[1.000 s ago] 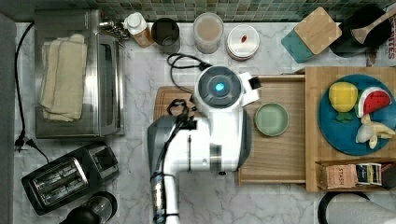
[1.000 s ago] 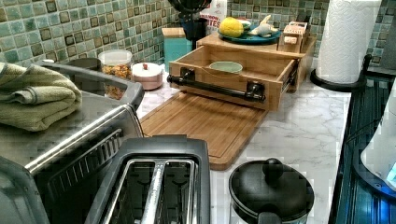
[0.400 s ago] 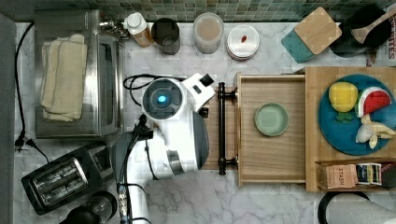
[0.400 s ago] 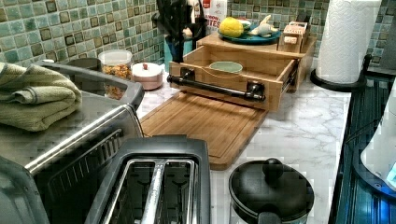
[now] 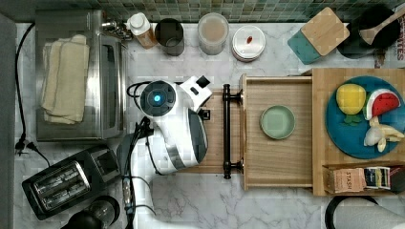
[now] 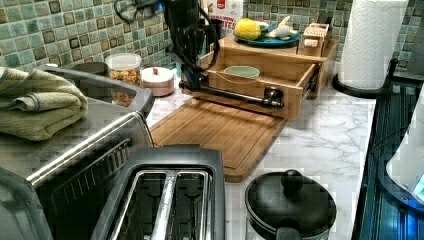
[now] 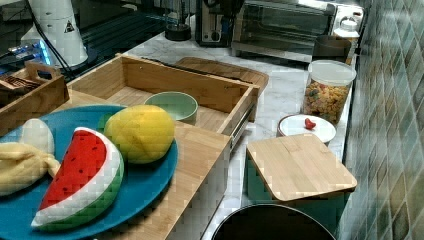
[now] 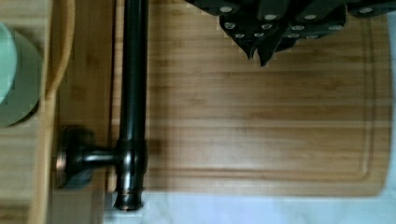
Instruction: Close the drawer.
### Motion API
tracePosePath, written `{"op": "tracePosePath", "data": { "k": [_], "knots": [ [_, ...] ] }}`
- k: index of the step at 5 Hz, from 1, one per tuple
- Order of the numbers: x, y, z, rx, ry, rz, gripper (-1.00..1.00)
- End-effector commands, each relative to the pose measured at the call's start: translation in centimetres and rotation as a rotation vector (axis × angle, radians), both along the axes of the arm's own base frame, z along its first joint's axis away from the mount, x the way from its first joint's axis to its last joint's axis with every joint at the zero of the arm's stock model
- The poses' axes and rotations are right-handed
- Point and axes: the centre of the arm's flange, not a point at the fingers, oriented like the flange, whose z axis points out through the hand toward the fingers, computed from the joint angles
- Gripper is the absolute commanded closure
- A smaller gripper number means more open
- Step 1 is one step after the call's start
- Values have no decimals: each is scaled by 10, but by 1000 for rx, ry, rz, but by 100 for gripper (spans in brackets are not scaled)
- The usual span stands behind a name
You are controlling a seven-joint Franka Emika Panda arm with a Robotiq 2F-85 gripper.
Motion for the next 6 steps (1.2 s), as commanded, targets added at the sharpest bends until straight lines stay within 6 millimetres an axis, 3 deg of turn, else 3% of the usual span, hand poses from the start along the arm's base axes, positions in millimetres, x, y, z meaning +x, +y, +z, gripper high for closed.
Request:
{"op": "tracePosePath", "data": {
  "k": [1, 2, 4, 6],
  "knots": [
    [-27, -17, -40, -90, -27, 51, 100],
    [-32, -31, -41, -90, -39, 72, 100],
    [-37, -80, -43, -64, -65, 95, 100],
    [-42, -156, -41, -32, -65, 110, 100]
  ]
}}
